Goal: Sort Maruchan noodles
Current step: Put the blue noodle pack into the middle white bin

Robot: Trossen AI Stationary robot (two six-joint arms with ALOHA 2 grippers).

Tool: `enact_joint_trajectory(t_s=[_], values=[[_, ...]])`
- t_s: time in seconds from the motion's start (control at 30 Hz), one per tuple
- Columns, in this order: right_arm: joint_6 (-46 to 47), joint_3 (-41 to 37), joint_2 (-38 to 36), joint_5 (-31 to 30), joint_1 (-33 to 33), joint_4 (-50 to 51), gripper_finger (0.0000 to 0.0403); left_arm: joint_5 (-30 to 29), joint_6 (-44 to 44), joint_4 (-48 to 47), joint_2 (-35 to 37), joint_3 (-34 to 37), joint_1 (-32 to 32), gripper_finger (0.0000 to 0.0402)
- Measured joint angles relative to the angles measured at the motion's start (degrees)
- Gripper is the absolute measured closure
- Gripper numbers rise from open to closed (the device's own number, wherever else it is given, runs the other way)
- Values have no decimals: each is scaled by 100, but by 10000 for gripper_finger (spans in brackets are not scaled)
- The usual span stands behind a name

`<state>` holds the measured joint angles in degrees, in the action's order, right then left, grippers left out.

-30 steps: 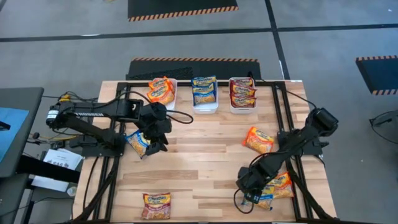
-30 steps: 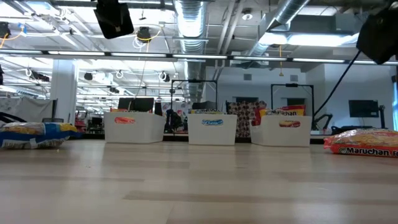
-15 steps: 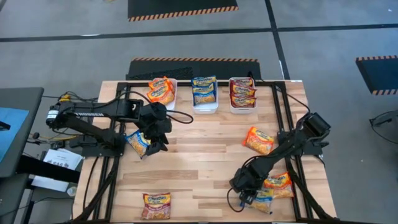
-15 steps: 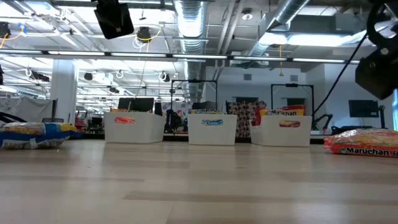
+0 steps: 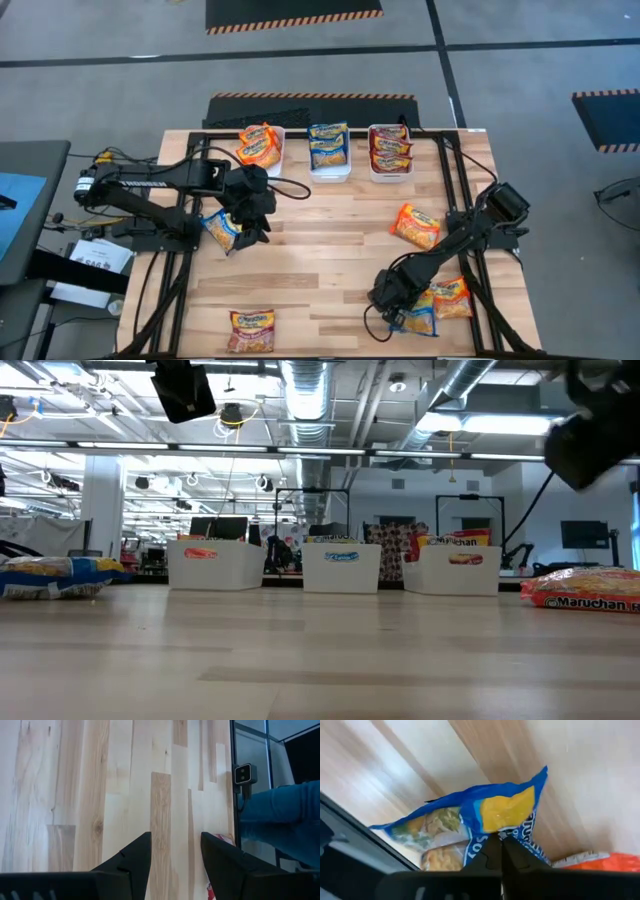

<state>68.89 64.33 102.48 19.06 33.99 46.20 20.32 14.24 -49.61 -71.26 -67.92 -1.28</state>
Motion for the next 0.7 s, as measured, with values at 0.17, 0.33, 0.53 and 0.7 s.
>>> enact_joint_trajectory(t_s=[0.17, 0.33, 0.53, 0.7], values=[[-128, 696, -9, -647, -7, 654, 398, -7, -7, 0, 0, 0, 0, 246], [-236, 1395, -13, -1408, -51, 1518, 398, -9, -19, -2, 0, 0, -43, 246], [-694, 2051, -17, -2226, -285, 2034, 398, -18, 4, -11, 0, 0, -207, 246], [-1433, 2453, -22, -2786, -739, 2310, 398, -20, 28, -15, 0, 0, -395, 246]])
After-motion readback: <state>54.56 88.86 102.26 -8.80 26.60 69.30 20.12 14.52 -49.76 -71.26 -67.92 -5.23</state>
